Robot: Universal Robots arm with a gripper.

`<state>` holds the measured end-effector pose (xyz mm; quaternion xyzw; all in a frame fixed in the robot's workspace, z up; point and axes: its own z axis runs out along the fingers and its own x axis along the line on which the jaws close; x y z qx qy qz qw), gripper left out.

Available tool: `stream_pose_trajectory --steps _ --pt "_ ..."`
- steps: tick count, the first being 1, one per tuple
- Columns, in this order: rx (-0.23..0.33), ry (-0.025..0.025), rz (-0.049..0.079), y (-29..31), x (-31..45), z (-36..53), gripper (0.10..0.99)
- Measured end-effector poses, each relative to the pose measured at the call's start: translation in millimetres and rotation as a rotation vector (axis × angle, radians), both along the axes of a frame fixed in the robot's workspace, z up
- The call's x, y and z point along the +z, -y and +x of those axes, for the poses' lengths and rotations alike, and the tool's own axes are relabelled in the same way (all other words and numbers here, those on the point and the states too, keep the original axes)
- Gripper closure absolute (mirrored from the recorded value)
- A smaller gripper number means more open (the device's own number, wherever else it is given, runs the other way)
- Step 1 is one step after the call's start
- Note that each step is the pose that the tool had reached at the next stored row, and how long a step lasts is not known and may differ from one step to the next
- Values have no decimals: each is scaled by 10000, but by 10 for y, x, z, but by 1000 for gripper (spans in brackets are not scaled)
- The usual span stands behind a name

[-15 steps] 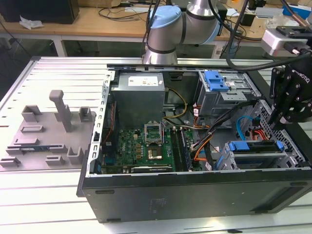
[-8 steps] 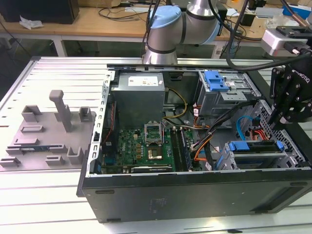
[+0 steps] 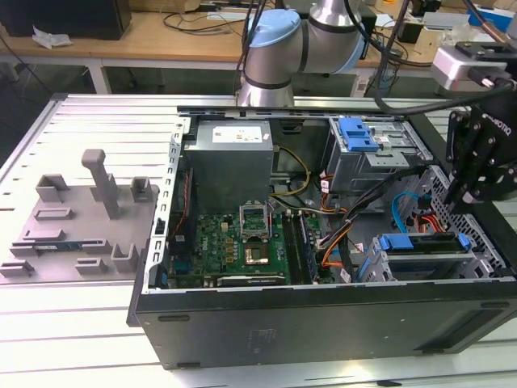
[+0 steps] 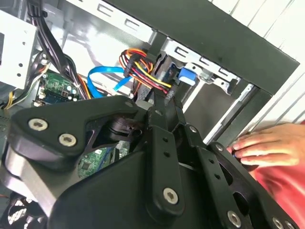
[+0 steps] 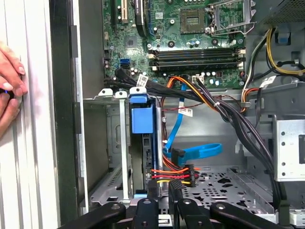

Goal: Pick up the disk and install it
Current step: 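Insert the second disk wire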

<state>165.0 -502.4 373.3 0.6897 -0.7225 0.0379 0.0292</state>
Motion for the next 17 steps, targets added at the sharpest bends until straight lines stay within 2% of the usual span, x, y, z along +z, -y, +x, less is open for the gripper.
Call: stream_pose_trajectory --steps 3,4,5,7,11,12,13,14,15,17 --pt "0 0 -466 -152 14 0 851" --pt "0 0 -649 -228 27 0 851" --pt "0 0 -765 -285 35 0 851" --pt "-1 1 -906 -336 57 -1 851" --pt "-1 2 -1060 -363 62 -1 851" --pt "-1 2 -1405 -399 51 -63 851" --pt "-159 -15 -1432 -399 33 -164 851" --pt "-313 -269 -1434 -398 32 -154 851" --pt "-323 -344 -1432 -399 28 -152 851" --pt "-322 -398 -1436 -398 23 -152 851"
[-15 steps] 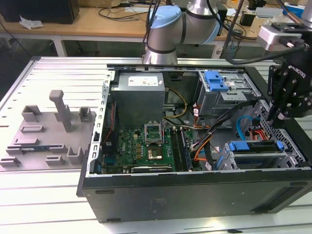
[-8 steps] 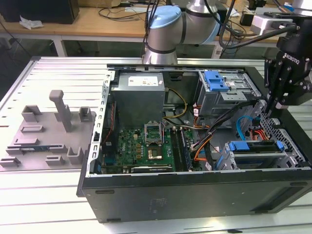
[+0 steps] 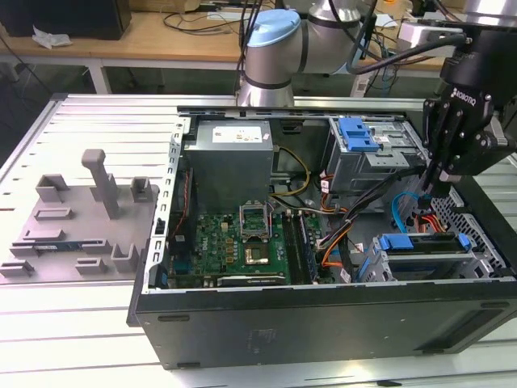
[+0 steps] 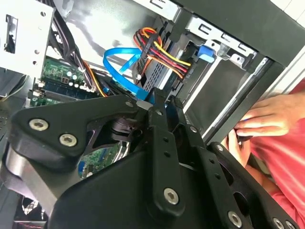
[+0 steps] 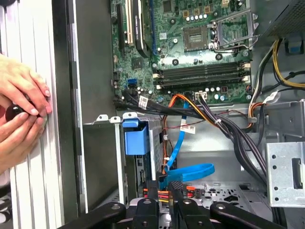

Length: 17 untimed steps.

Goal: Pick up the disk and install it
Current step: 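Insert the second disk wire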

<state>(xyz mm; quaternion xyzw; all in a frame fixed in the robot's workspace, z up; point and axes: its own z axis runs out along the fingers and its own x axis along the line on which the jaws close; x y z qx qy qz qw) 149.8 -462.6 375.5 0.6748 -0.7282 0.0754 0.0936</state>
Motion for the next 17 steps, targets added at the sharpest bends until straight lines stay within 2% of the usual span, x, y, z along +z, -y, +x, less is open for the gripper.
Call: stream_pose_trajectory --steps 4,7,17 --pt "7 -23 -1 5 -22 1 851" --pt "51 -62 0 23 -29 0 851" --pt "375 -62 -1 42 -52 -55 851"
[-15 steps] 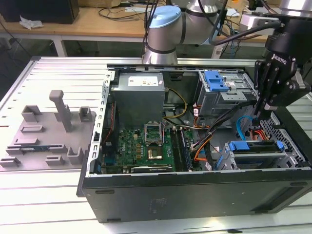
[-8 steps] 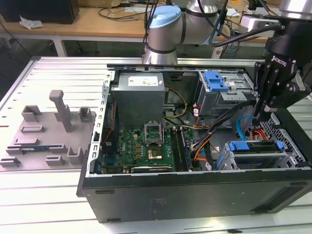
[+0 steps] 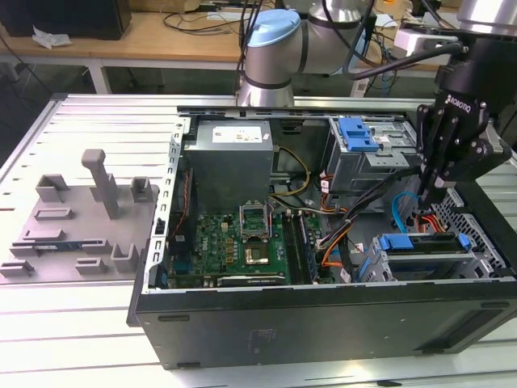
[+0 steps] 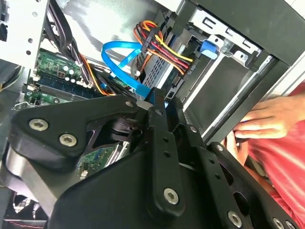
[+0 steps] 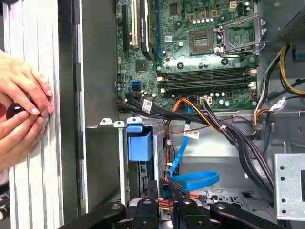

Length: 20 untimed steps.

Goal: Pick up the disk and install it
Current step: 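Insert the second disk wire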

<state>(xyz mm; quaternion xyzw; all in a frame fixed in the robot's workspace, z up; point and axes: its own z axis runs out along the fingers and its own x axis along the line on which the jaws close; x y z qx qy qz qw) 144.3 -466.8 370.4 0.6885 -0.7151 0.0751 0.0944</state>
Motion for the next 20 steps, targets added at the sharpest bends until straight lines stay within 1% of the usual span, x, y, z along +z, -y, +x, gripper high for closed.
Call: stream_pose_trajectory --steps 3,5,12,20 --pt "202 0 0 0 -35 -1 851" --pt "246 -1 -2 0 -42 -3 851" --pt "79 0 0 -10 -44 -9 851" --pt "41 0 0 -11 -44 -9 851"
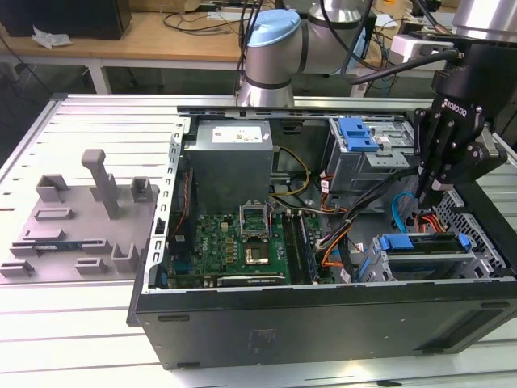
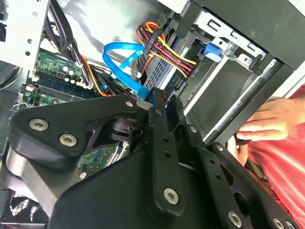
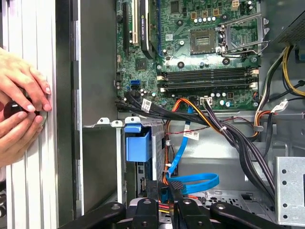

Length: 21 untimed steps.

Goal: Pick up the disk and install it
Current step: 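Insert the second disk wire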

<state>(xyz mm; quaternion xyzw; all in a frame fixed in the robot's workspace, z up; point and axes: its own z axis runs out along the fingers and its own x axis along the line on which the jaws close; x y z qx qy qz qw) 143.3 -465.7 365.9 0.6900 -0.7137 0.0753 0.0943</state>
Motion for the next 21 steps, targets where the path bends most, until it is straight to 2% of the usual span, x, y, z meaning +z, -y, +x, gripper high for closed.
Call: stream_pose_trajectory --steps 4,5,6,15,17,19,21 --pt "0 1 0 0 0 0 851" --pt "0 1 0 0 0 0 867" --pt "-1 0 0 0 0 0 925" --pt "-2 0 7 5 0 0 925" --pt "0 2 97 38 1 1 925" --pt "-2 7 293 89 0 0 925" --pt "-2 15 576 140 0 0 925"
